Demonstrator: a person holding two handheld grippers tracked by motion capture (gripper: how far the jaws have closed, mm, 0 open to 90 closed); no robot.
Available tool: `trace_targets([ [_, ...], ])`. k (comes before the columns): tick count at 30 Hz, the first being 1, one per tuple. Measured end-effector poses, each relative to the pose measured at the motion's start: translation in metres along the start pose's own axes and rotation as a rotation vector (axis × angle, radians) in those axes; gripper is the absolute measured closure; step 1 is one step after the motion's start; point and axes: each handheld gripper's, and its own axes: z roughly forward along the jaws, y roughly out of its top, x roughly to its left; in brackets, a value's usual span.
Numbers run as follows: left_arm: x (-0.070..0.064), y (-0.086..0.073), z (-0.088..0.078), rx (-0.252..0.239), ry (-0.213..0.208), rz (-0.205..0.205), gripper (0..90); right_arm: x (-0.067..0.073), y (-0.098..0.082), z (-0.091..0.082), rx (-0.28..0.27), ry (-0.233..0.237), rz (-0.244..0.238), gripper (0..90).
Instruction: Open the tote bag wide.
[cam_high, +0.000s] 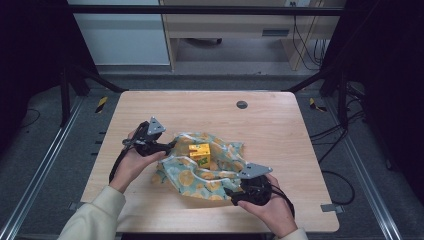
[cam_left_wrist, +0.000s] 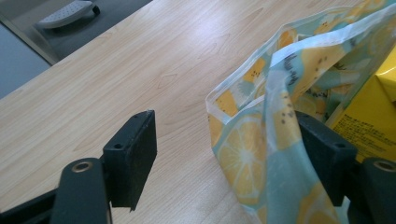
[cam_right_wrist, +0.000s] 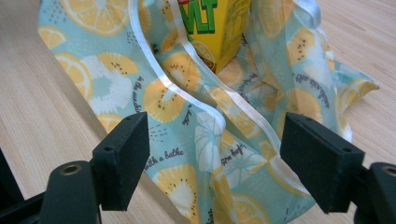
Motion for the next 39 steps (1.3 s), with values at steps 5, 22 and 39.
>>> trace_targets([
  [5,-0.004,0.000,0.005,0.007,-0.012,0.002,24.9,0.000,0.001,0.001,0.005,0.003,0.001,23.9],
  [22,-0.002,0.019,-0.036,-0.033,-0.016,-0.003,13.6,-0.031,0.027,-0.031,-0.079,-0.124,0.067,7.6],
  [39,0.034,-0.040,-0.067,-0.002,0.010,-0.072,6.4,-0.088,0.000,-0.051,-0.075,-0.237,0.208,6.4],
])
